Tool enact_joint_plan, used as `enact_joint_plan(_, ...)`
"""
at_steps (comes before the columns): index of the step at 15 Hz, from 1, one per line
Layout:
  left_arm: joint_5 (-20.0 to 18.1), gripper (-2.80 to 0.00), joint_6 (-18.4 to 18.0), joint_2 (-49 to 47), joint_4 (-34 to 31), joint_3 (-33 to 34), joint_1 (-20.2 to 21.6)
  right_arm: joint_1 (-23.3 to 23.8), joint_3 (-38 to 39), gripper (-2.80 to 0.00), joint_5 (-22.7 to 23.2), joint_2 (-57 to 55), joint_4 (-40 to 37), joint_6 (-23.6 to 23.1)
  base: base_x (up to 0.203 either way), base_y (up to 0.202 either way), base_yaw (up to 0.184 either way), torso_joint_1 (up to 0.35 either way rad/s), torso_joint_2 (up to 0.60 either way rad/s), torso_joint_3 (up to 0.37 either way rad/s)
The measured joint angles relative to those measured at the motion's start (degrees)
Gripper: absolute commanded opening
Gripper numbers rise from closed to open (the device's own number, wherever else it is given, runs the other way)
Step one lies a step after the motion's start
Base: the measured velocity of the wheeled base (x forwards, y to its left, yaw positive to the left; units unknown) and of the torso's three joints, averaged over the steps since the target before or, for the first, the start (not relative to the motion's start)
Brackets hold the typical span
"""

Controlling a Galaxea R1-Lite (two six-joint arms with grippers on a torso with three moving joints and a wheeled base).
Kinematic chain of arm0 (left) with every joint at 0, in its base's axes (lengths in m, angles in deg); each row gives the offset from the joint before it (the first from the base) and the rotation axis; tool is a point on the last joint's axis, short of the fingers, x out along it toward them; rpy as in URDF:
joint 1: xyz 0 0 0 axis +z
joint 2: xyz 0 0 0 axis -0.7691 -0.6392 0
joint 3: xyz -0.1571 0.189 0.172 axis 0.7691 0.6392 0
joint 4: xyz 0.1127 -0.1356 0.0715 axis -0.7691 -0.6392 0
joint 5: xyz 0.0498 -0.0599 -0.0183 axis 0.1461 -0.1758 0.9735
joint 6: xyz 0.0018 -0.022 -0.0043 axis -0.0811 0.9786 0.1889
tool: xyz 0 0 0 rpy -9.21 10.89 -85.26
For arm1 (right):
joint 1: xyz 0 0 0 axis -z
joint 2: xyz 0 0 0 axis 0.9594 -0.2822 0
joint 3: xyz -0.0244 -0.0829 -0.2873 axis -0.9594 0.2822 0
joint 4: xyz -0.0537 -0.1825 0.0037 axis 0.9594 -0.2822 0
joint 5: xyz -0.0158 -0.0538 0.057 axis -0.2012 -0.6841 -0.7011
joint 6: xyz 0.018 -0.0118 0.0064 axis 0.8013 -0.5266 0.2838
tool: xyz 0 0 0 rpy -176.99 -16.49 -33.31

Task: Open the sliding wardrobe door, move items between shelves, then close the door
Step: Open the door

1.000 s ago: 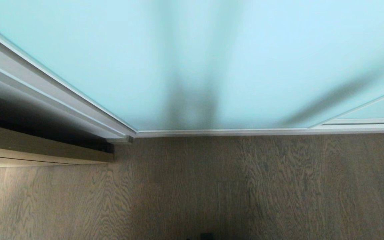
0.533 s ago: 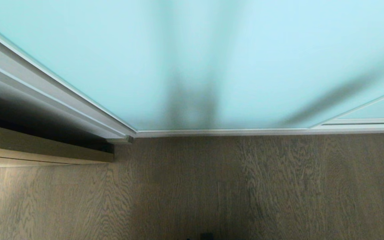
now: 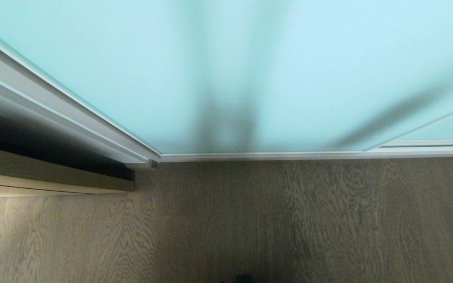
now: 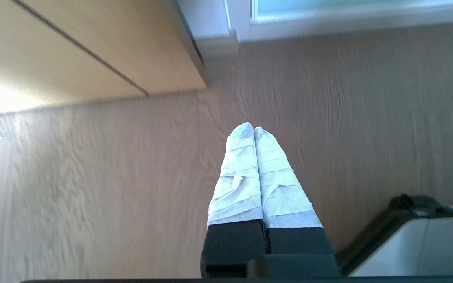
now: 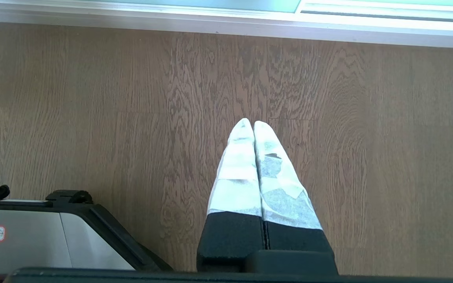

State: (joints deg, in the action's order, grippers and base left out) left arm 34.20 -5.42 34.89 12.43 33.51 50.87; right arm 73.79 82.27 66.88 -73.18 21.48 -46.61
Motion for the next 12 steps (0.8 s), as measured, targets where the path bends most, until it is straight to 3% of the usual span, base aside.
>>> enact_joint_plan(3, -0.02, -2.80, -0.35, -0.06, 1.58, -5.05, 0.00, 0.00, 0.00, -2.80, 0.00, -0.02, 0.05, 0.00, 0.000, 0.000, 0.000, 0.000, 0.00, 0.000)
enact_joint_plan(8, -3.12, -2.80, -0.28, -8.03, -0.99, -26.28, 0.00, 0.00, 0.00, -2.80, -0.02, -0.02, 0.02, -0.02, 0.000, 0.000, 0.000, 0.000, 0.00, 0.000)
enact_joint_plan(10, -5.07, -2.80, -0.13, -15.73, 4.09, -32.84, 0.00, 0.00, 0.00, -2.80, -0.02, -0.05, 0.05, -0.02, 0.000, 0.000, 0.000, 0.000, 0.00, 0.000)
enact_joint_plan(12, -6.47, -2.80, -0.20, -23.85, 14.12, -36.78, 0.00, 0.00, 0.00, -2.80, -0.02, -0.05, 0.05, -0.02, 0.000, 0.000, 0.000, 0.000, 0.00, 0.000)
